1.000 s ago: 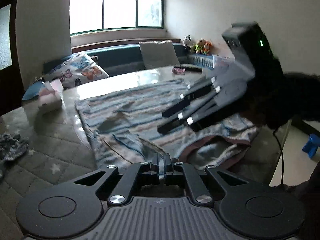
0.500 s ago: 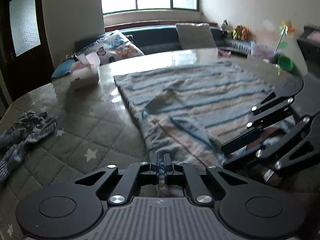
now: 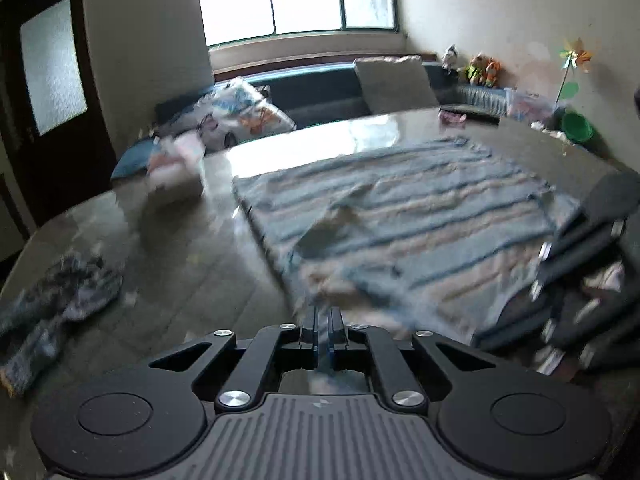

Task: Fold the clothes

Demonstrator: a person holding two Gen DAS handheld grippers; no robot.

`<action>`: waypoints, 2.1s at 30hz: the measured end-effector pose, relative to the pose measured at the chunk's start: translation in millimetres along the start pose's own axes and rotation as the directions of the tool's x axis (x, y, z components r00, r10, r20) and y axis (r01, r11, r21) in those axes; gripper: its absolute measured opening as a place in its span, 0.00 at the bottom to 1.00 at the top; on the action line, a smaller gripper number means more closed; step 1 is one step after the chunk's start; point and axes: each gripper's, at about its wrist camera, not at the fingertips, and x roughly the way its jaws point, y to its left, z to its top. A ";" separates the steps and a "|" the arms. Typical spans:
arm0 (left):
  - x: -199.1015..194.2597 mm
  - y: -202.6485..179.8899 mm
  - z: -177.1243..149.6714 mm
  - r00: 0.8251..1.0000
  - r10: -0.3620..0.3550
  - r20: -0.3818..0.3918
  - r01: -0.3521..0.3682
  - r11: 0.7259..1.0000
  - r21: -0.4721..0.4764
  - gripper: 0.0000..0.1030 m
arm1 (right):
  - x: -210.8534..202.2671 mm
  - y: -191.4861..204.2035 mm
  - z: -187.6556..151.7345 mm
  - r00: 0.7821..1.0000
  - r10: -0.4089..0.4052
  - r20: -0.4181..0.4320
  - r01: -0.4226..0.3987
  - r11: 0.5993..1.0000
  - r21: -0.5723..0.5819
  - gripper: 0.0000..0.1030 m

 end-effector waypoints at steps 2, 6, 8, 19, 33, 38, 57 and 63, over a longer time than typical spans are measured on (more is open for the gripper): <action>9.0 -6.3 6.6 1.000 -0.011 -0.003 0.011 1.000 0.023 0.06 | -3.2 -2.0 0.0 1.000 0.003 0.002 -0.003 1.000 0.006 0.04; 31.2 -14.7 12.8 0.999 -0.033 -0.029 0.034 0.999 0.038 0.06 | -23.8 -19.7 -1.7 0.999 -0.027 0.031 0.026 0.998 0.057 0.07; 36.9 -18.3 12.4 0.998 -0.051 -0.036 0.053 0.998 0.046 0.06 | -35.8 -33.3 -6.7 0.997 -0.069 0.039 0.065 0.994 0.085 0.10; 29.2 -31.8 -7.5 0.996 -0.072 -0.043 0.075 0.994 0.075 0.06 | -94.6 -110.8 -84.9 0.936 -0.342 -0.076 0.350 0.899 0.262 0.13; -23.6 -52.9 -24.4 0.996 -0.081 -0.044 0.087 0.984 0.158 0.23 | -119.6 -64.6 -117.3 0.962 -0.266 -0.068 0.272 0.956 0.109 0.40; -48.2 -62.8 -37.7 0.995 -0.088 -0.045 0.097 0.959 0.265 0.30 | -123.7 -47.5 -125.8 0.964 -0.253 -0.088 0.254 0.967 0.006 0.53; -39.7 -77.8 -52.4 0.986 -0.157 -0.047 0.160 0.864 0.478 0.30 | -108.3 -72.5 -125.2 0.955 -0.285 -0.082 0.291 0.955 0.066 0.43; -33.1 -77.7 -53.3 0.986 -0.158 -0.049 0.161 0.850 0.501 0.32 | -107.2 -74.3 -123.5 0.959 -0.269 -0.086 0.275 0.958 0.075 0.42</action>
